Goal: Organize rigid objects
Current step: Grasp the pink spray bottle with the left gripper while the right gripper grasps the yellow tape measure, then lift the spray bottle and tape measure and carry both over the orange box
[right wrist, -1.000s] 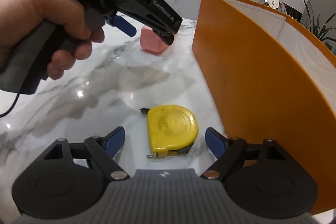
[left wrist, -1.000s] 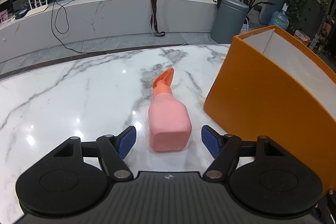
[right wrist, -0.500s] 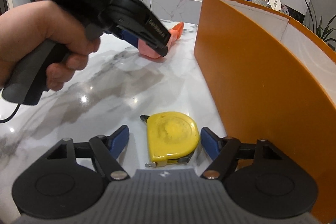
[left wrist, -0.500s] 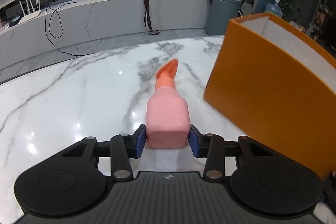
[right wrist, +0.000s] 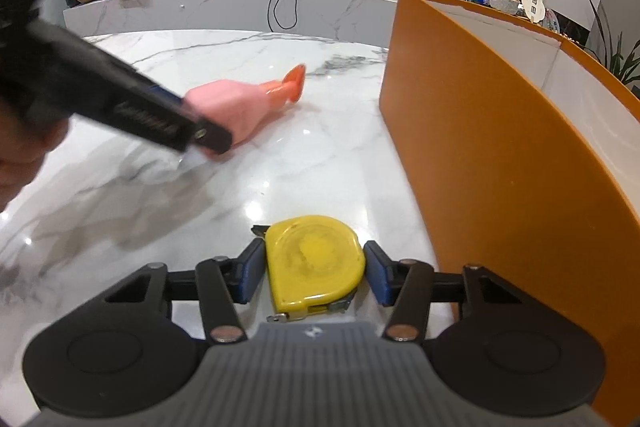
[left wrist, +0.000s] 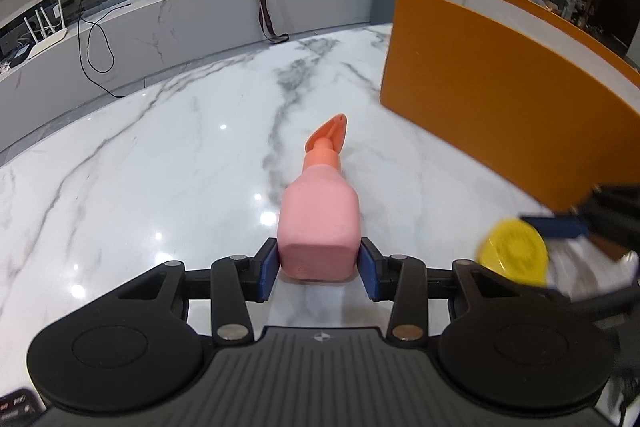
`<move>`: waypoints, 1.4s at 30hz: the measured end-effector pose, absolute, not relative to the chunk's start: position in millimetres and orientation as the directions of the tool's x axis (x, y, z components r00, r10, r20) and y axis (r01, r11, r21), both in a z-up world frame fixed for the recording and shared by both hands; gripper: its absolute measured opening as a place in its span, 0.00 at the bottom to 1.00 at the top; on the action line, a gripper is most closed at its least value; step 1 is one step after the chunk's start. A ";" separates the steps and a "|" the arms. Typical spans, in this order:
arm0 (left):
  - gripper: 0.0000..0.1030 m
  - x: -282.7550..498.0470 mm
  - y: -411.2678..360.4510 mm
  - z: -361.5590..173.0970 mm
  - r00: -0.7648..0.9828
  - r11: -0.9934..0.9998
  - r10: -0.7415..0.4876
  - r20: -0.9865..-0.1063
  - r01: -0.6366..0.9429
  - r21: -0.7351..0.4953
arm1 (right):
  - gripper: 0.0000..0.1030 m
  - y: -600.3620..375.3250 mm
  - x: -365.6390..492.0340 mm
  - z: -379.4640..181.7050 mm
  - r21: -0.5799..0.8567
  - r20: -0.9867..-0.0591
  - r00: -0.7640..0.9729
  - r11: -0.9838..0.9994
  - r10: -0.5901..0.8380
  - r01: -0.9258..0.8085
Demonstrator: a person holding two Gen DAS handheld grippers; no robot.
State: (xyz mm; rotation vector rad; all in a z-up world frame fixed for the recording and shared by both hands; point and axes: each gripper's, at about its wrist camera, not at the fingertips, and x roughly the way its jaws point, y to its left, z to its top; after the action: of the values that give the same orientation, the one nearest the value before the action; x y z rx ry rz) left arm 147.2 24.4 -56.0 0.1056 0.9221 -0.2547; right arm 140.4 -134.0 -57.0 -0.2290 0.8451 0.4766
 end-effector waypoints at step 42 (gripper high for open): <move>0.46 141.2 15.2 -61.7 0.614 0.966 -0.137 -0.778 0.256 0.032 | 0.51 -132.5 148.7 -59.4 0.025 -0.772 0.539 0.863 0.338 -0.505</move>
State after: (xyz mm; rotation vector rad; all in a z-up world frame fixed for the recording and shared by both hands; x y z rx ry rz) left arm 141.2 15.2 -61.7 0.1449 0.8820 -0.2271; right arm 148.7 -132.5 -59.4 -0.2108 0.8669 0.5054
